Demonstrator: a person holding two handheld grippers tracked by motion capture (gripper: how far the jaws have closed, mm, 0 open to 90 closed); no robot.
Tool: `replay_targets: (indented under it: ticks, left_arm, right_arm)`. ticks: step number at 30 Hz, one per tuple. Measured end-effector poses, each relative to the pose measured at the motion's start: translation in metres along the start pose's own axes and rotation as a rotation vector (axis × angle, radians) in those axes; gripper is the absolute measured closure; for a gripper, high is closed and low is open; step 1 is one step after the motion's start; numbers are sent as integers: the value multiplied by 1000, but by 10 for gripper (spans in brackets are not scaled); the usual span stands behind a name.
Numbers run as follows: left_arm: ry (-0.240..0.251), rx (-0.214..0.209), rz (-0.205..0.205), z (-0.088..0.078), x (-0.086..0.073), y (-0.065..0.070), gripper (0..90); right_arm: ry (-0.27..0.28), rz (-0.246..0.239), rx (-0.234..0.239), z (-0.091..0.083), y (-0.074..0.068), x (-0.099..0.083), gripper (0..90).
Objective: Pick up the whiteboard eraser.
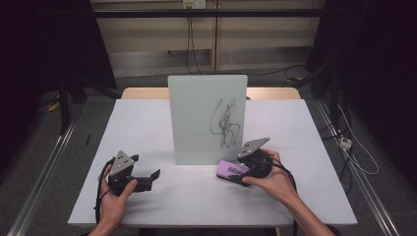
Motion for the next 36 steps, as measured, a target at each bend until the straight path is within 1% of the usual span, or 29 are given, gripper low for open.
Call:
replay_targets:
  ticks: [1, 3, 4, 5, 6, 8, 9, 11, 12, 13, 14, 15, 17, 23, 27, 28, 29, 31, 33, 36]
  left_arm:
    - [-3, 3, -5, -1, -1, -1, 53]
    - [-3, 2, -2, -1, -1, -2, 52]
    - [-1, 4, -7, -2, -1, -2, 52]
    - [1, 4, -4, -2, 0, -2, 52]
    - [0, 2, -6, -1, 0, -2, 52]
    - [-2, 6, -10, 0, -1, -2, 52]
    - [-7, 9, 0, 0, -1, -3, 52]
    - [-6, 13, -3, 1, -1, -4, 52]
    - [-6, 19, -4, 0, -1, -5, 52]
    - [-4, 20, -7, 0, -1, -5, 52]
    - [-4, 17, -4, 0, -1, -5, 52]
    - [-5, 17, -11, 0, -2, -5, 52]
    - [-7, 20, -6, 0, -2, -5, 52]
    - [-12, 15, -8, 1, -2, -4, 52]
    - [-4, 6, -10, 0, -1, -2, 52]
    - [-6, 4, -5, -1, -2, -2, 52]
    - [-7, 7, -9, -1, -2, -3, 52]
    - [-9, 7, -10, -2, -3, -3, 52]
    - [-3, 11, -17, -2, -2, -4, 52]
    - [-4, 13, -25, -2, -3, -5, 52]
  right_arm:
    - [-20, -7, 10, 2, 1, 1, 287]
    - [-30, -18, 19, 4, 3, 1, 320]
    - [-37, -17, 24, 4, 3, 1, 323]
    - [-45, -23, 22, 5, 3, 1, 323]
    - [-54, -26, 32, 7, 3, 1, 327]
    - [-73, -37, 31, 9, 3, 0, 330]
    - [-82, -44, 33, 11, 3, 0, 331]
    - [-90, -52, 34, 12, 3, -1, 335]
    - [-108, -66, 44, 14, 3, -3, 371]
    - [-116, -64, 46, 15, 2, -4, 368]
    - [-120, -65, 43, 16, 2, -5, 377]
    - [-116, -82, 41, 16, 2, -4, 394]
    - [-118, -93, 40, 16, 1, -3, 405]
    - [-139, -91, 51, 19, 1, -5, 402]
    - [-152, -97, 42, 20, 1, -6, 404]
    - [-154, -95, 42, 20, 1, -6, 406]
    - [-161, -89, 40, 20, 0, -6, 409]
    - [-166, -96, 38, 20, 1, -6, 412]
    - [-174, -93, 32, 20, 0, -6, 414]
    - [-170, -89, 32, 20, 1, -6, 416]
Point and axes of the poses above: each handheld gripper's, and its own axes: z roughly forward along the jaws, x roughly out of its top, y roughly to its right, the point moved 10 cm from there along z, roughly forward along the jaws, and after that the axes turned 2 degrees about x, right-handed, at the moved point
